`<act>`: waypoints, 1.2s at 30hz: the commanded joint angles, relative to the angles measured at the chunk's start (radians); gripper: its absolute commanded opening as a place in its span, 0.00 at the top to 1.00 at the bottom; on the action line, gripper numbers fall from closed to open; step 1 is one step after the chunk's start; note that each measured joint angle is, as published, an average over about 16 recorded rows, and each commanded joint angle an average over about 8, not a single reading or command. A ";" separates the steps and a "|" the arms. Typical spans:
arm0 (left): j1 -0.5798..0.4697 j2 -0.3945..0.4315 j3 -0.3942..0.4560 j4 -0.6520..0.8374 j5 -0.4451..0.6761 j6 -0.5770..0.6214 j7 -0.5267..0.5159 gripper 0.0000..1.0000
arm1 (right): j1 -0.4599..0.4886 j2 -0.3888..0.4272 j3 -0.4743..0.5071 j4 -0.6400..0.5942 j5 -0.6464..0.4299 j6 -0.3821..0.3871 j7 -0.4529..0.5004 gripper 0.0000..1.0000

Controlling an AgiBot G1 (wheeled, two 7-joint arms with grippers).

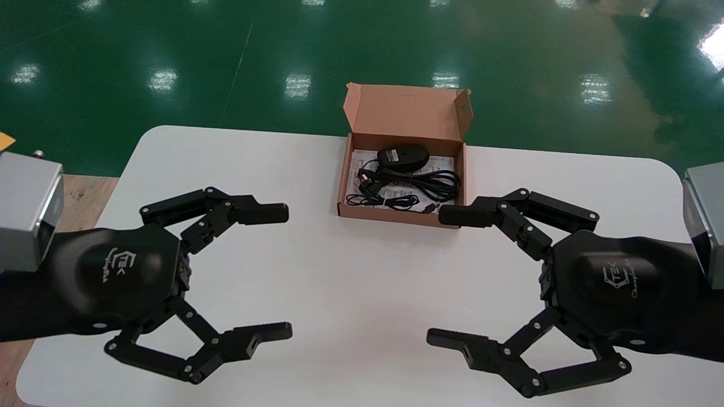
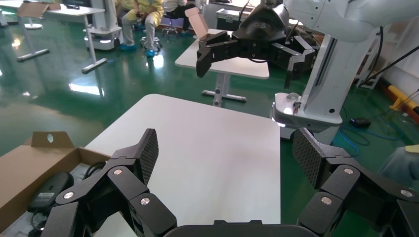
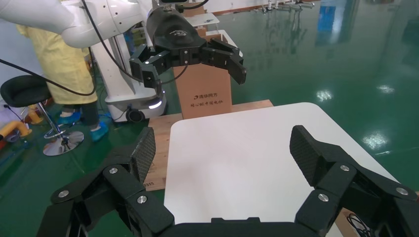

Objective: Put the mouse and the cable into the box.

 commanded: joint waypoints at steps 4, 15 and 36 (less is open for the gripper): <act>0.000 0.000 0.001 0.001 0.000 -0.001 0.000 0.00 | 0.001 0.000 0.000 -0.001 -0.001 0.000 0.000 0.00; -0.001 0.001 0.001 0.001 0.001 -0.001 0.001 0.00 | 0.001 0.000 -0.001 -0.002 -0.001 0.001 -0.001 0.00; -0.001 0.002 0.002 0.002 0.002 -0.002 0.001 0.00 | 0.002 0.000 -0.001 -0.003 -0.002 0.001 -0.001 0.00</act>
